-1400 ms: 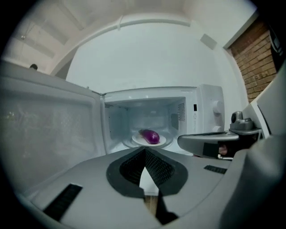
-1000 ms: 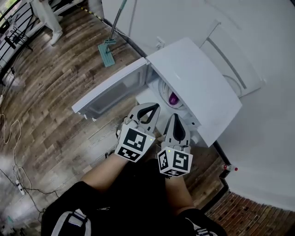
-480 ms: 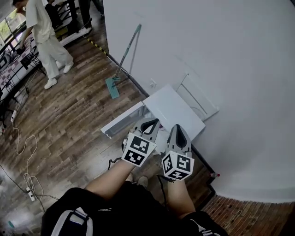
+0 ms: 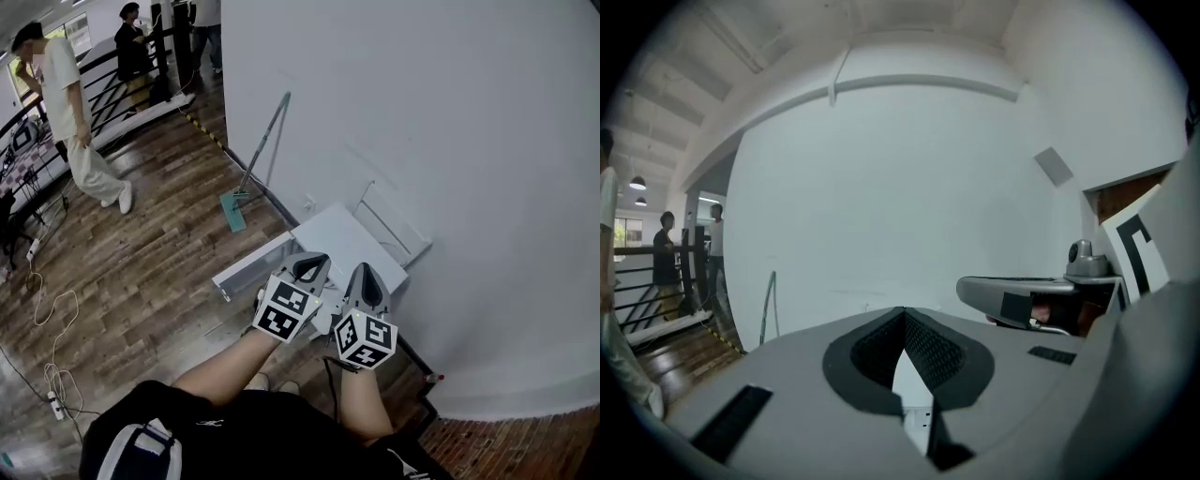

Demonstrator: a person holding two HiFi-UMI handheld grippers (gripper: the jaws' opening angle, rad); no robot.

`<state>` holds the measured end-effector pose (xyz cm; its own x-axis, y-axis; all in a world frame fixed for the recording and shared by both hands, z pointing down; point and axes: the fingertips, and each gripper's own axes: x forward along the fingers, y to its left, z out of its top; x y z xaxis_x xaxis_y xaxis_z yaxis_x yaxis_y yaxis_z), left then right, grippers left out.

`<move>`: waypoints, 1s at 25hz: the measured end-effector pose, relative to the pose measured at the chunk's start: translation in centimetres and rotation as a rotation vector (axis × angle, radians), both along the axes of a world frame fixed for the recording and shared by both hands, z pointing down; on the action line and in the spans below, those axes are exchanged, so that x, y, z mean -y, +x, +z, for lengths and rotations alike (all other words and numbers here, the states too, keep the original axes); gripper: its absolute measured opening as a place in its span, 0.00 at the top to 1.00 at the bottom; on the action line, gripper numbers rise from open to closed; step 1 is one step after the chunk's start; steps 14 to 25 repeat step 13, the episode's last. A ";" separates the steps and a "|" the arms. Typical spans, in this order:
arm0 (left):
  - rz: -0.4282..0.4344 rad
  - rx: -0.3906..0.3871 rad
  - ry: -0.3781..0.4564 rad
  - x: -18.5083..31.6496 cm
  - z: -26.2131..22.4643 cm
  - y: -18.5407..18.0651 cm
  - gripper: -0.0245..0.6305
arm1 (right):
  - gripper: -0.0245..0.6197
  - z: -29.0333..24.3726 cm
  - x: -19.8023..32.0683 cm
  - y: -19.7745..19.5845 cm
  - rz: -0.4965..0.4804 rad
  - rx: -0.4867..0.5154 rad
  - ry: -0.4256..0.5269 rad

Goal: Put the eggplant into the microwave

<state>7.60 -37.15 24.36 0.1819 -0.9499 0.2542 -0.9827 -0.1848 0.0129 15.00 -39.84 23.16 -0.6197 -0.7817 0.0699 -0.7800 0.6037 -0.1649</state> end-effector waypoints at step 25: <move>0.005 -0.081 0.054 -0.3 -3.3 -1.2 0.96 | 0.94 -2.8 -0.8 -1.2 -0.030 0.007 0.063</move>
